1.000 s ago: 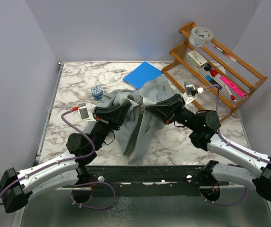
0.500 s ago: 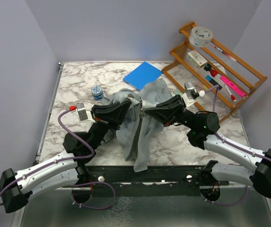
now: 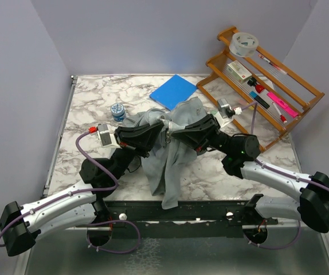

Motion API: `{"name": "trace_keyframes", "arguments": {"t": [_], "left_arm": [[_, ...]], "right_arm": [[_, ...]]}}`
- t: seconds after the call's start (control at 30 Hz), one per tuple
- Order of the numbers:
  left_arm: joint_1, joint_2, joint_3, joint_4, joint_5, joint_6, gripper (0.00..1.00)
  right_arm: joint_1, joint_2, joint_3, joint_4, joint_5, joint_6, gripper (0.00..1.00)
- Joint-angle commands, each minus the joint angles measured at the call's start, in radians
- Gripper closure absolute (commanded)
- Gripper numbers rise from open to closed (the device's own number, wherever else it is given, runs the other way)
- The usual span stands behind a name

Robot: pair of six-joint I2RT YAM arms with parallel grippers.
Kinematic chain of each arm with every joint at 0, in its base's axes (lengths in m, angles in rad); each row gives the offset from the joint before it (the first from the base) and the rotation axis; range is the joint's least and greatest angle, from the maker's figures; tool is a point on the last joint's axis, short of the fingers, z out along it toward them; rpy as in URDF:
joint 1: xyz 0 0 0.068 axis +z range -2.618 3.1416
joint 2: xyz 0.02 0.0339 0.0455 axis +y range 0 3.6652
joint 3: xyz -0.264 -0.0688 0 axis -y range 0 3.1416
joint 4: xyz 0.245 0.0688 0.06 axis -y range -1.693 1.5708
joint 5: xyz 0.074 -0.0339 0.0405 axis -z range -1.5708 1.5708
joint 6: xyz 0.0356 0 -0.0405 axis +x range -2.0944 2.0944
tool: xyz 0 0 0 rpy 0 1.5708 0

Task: Zip up the jacket
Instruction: Insert the zipper into the jacket.

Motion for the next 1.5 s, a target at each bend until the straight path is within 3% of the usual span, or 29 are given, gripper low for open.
{"name": "trace_keyframes", "arguments": {"t": [0.0, 1.47], "left_arm": [[-0.002, -0.007, 0.035, 0.097, 0.048, 0.004, 1.00], [-0.002, -0.027, 0.036, 0.124, 0.037, -0.005, 1.00]], "right_arm": [[0.008, 0.006, 0.001, 0.081, 0.056, 0.021, 0.99], [0.008, 0.033, -0.009, 0.064, 0.076, 0.056, 0.99]]}}
